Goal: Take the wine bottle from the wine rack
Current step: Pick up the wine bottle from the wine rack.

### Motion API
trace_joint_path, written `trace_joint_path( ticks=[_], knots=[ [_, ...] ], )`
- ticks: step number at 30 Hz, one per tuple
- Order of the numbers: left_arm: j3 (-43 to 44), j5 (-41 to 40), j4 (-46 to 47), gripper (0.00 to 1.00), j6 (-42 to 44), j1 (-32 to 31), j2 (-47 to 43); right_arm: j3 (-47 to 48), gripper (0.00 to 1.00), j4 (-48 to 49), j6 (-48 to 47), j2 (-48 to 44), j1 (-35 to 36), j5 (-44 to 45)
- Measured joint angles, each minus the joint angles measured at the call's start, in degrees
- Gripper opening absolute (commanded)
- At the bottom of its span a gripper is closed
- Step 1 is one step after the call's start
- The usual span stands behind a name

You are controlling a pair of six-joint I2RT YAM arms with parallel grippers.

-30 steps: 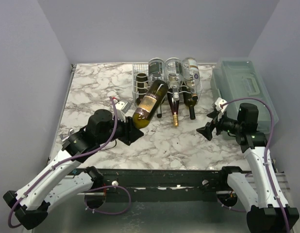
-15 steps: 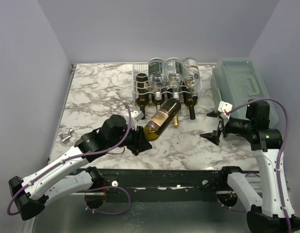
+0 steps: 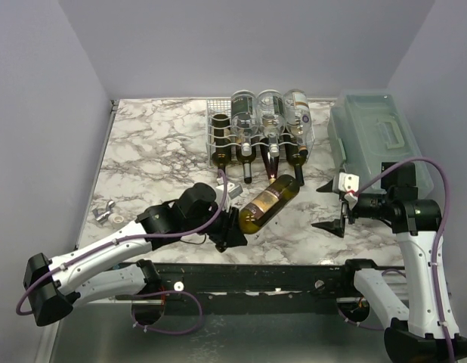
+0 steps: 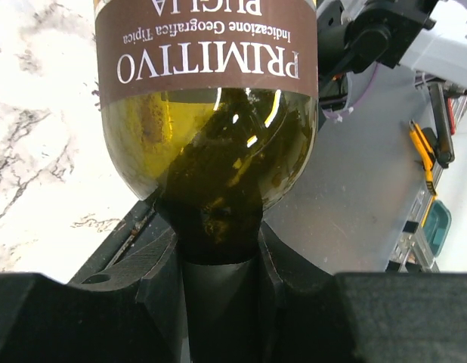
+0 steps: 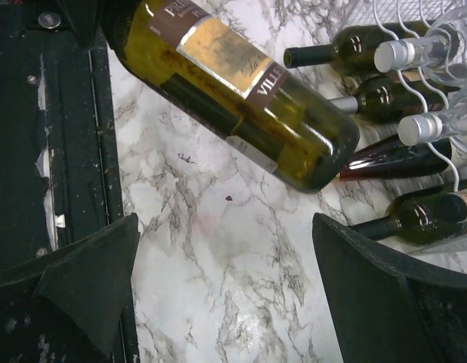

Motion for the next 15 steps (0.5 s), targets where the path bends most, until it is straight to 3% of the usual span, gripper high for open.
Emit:
trace_joint_path(
  ticks=[15],
  knots=[
    [1.6, 6.0, 1.2, 0.00, -1.0, -2.4, 11.5, -3.7, 1.00, -9.1, -23.8, 5.0, 0.0, -5.8]
  ],
)
